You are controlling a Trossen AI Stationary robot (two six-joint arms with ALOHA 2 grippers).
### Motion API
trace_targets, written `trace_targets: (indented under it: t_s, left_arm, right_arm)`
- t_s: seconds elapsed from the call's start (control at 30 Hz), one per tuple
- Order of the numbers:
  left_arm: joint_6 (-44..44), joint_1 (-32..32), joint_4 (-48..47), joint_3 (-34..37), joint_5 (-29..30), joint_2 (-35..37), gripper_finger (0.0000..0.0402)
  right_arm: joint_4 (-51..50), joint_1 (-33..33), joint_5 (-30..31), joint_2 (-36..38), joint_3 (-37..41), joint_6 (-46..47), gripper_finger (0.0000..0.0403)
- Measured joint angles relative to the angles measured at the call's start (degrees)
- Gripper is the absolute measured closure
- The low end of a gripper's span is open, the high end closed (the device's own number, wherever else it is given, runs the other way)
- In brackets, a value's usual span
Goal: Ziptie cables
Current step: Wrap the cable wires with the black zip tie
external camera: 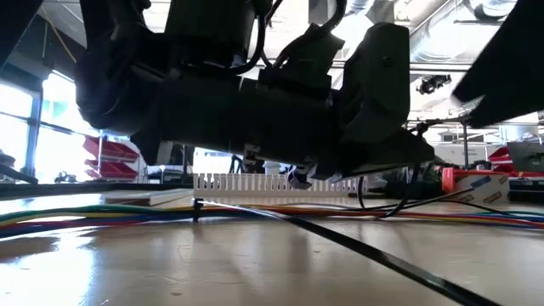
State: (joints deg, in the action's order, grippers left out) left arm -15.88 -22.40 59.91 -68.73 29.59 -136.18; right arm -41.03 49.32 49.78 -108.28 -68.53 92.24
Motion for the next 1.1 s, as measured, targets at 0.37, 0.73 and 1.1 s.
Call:
trace_targets:
  t_s: [0.37,0.73,1.1]
  left_arm:
    - [2.49,-0.95,-0.07,0.0,2.46,0.0,0.0402]
    - [2.62,-0.95,-0.12,0.0,2.21,-0.02,0.0402]
    - [11.55,-1.6,-1.85,0.0,-1.86,-0.02,0.036]
  right_arm:
    - [-2.83,-3.66,-3.29,-0.17,0.02,1.1,0.0222]
    - [-1.01,-4.56,-2.93,-0.17,0.02,-1.67,0.0359]
    - [0.72,-4.24,-3.78,-0.16,0.02,-3.65,0.0401]
